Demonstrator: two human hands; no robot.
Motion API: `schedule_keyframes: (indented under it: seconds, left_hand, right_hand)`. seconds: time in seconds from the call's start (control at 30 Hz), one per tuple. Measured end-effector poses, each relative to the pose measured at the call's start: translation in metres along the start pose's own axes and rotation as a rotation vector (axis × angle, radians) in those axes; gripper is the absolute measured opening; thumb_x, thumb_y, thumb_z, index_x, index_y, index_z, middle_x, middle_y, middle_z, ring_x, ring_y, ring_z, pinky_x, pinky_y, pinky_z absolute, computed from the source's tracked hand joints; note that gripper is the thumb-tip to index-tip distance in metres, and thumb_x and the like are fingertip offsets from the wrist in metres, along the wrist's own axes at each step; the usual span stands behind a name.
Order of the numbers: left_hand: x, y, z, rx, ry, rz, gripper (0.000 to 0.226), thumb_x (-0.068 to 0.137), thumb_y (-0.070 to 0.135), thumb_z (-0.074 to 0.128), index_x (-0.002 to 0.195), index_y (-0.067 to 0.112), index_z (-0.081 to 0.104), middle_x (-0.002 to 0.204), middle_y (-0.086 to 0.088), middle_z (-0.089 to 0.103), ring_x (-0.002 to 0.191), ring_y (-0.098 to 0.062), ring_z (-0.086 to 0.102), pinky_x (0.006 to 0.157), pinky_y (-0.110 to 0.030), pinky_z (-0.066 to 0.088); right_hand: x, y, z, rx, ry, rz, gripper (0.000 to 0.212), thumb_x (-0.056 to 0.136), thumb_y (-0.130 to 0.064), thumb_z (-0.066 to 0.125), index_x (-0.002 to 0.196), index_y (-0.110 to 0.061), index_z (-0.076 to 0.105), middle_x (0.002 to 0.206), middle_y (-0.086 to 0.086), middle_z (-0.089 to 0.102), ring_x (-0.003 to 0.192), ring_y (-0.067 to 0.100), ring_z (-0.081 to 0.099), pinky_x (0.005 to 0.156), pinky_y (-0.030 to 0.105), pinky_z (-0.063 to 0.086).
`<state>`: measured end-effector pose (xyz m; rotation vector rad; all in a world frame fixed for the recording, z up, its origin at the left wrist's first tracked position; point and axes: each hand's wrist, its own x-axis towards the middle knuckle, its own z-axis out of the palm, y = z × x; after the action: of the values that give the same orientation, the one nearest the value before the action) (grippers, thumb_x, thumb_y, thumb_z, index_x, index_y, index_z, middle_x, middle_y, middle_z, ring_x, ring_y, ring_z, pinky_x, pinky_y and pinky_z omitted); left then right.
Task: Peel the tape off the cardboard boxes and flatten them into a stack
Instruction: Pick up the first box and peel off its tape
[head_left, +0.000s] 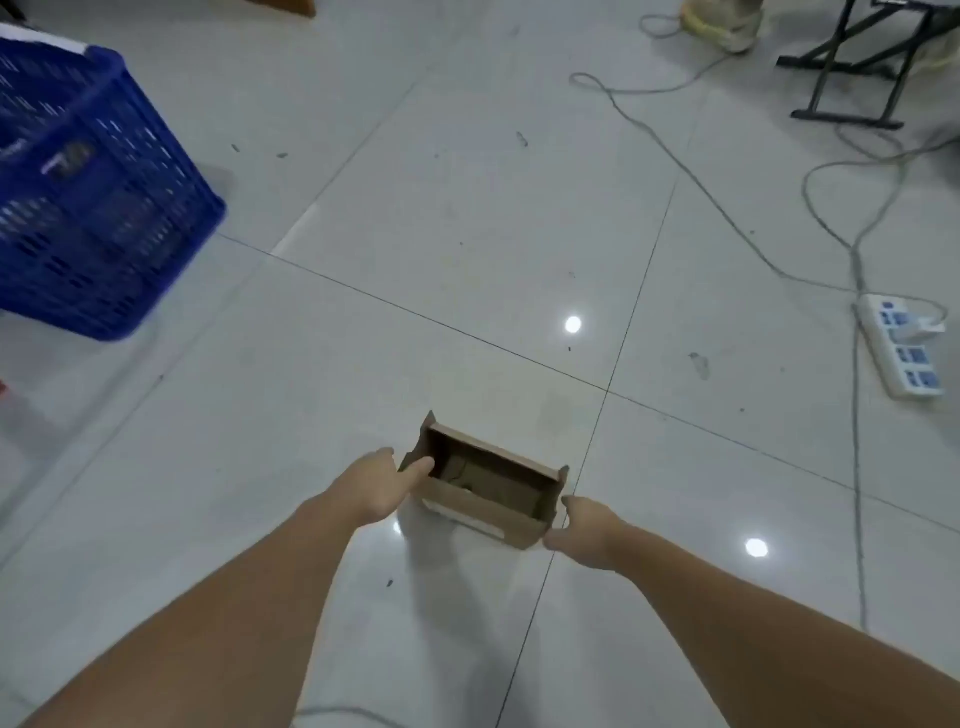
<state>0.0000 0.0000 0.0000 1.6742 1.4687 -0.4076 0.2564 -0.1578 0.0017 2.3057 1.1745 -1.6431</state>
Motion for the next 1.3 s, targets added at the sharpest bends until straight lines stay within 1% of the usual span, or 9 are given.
schedule_keyframes:
  seconds: [0.1, 0.17, 0.27, 0.43, 0.57, 0.8, 1.03, 1.17, 1.3]
  left_hand:
    - [0.011, -0.011, 0.020, -0.216, -0.059, 0.031, 0.059, 0.092, 0.075, 0.050, 0.134, 0.034, 0.053, 0.145, 0.006, 0.057, 0.120, -0.011, 0.057, 0.090, -0.021, 0.042]
    - [0.005, -0.013, 0.025, -0.355, -0.063, 0.054, 0.051, 0.081, 0.075, 0.066, 0.117, 0.041, 0.054, 0.123, 0.018, 0.064, 0.110, -0.004, 0.060, 0.079, -0.019, 0.043]
    - [-0.017, -0.012, 0.014, -0.392, -0.025, 0.109, 0.064, 0.067, 0.047, 0.092, 0.120, 0.034, 0.059, 0.113, 0.017, 0.067, 0.112, -0.004, 0.061, 0.081, -0.018, 0.046]
    - [-0.072, 0.014, -0.037, -0.376, 0.129, 0.174, 0.049, 0.079, 0.013, 0.087, 0.119, 0.024, 0.061, 0.112, 0.010, 0.068, 0.111, -0.009, 0.063, 0.082, -0.019, 0.049]
    - [-0.133, 0.072, -0.107, -0.460, 0.284, 0.208, 0.038, 0.095, 0.025, 0.073, 0.130, 0.018, 0.059, 0.122, 0.001, 0.064, 0.113, -0.013, 0.061, 0.097, -0.035, 0.052]
    - [-0.281, 0.232, -0.284, -0.527, 0.602, 0.340, 0.046, 0.101, 0.044, 0.059, 0.137, 0.016, 0.054, 0.126, 0.001, 0.051, 0.103, -0.004, 0.057, 0.083, -0.024, 0.049]
    - [-0.491, 0.389, -0.475, -0.540, 0.694, 0.621, 0.041, 0.095, 0.052, 0.066, 0.125, 0.041, 0.042, 0.119, 0.016, 0.053, 0.104, 0.000, 0.059, 0.075, -0.017, 0.050]
    - [-0.606, 0.449, -0.539, -0.607, 0.729, 0.776, 0.054, 0.098, 0.054, 0.059, 0.137, 0.055, 0.021, 0.108, 0.037, 0.063, 0.102, 0.015, 0.061, 0.067, -0.009, 0.053]
    - [-0.682, 0.473, -0.564, -0.626, 0.903, 0.817, 0.068, 0.090, 0.074, 0.053, 0.147, 0.043, 0.033, 0.114, 0.024, 0.069, 0.105, -0.004, 0.068, 0.082, -0.033, 0.060]
  right_hand:
    - [0.018, 0.007, 0.025, 0.201, -0.032, -0.026, 0.078, 0.085, -0.019, 0.072, 0.152, -0.024, 0.033, 0.130, 0.006, 0.056, 0.108, 0.022, 0.059, 0.079, 0.024, 0.053]
    - [0.022, 0.009, 0.033, 0.279, -0.002, -0.072, 0.080, 0.084, -0.014, 0.074, 0.152, -0.026, 0.034, 0.134, 0.005, 0.056, 0.116, 0.024, 0.058, 0.093, 0.032, 0.054]
    - [0.006, 0.001, 0.023, 0.378, 0.076, -0.141, 0.067, 0.088, -0.017, 0.076, 0.146, -0.026, 0.046, 0.134, 0.000, 0.061, 0.123, 0.023, 0.057, 0.107, 0.041, 0.048]
    - [-0.048, -0.038, -0.032, 0.559, 0.157, -0.179, 0.033, 0.098, -0.032, 0.066, 0.131, -0.030, 0.061, 0.128, -0.009, 0.066, 0.124, 0.018, 0.057, 0.107, 0.035, 0.043]
    - [-0.116, -0.092, -0.101, 0.653, 0.255, -0.252, 0.021, 0.098, -0.053, 0.058, 0.117, -0.045, 0.061, 0.113, -0.023, 0.070, 0.112, 0.006, 0.064, 0.090, 0.022, 0.048]
    - [-0.305, -0.204, -0.272, 0.675, 0.381, -0.518, 0.033, 0.093, -0.047, 0.070, 0.122, -0.050, 0.055, 0.105, -0.028, 0.072, 0.094, -0.004, 0.070, 0.069, 0.011, 0.055]
    - [-0.553, -0.316, -0.447, 0.693, 0.583, -0.767, 0.068, 0.074, -0.077, 0.062, 0.130, -0.038, 0.060, 0.126, 0.008, 0.062, 0.114, 0.024, 0.065, 0.100, 0.048, 0.053]
    - [-0.676, -0.354, -0.504, 0.684, 0.646, -0.927, 0.063, 0.072, -0.082, 0.062, 0.123, -0.044, 0.059, 0.127, 0.000, 0.056, 0.117, 0.020, 0.062, 0.100, 0.045, 0.052]
    - [-0.766, -0.371, -0.528, 0.627, 0.682, -1.052, 0.073, 0.071, -0.080, 0.067, 0.136, -0.051, 0.048, 0.126, -0.016, 0.048, 0.113, 0.003, 0.059, 0.092, 0.028, 0.052]
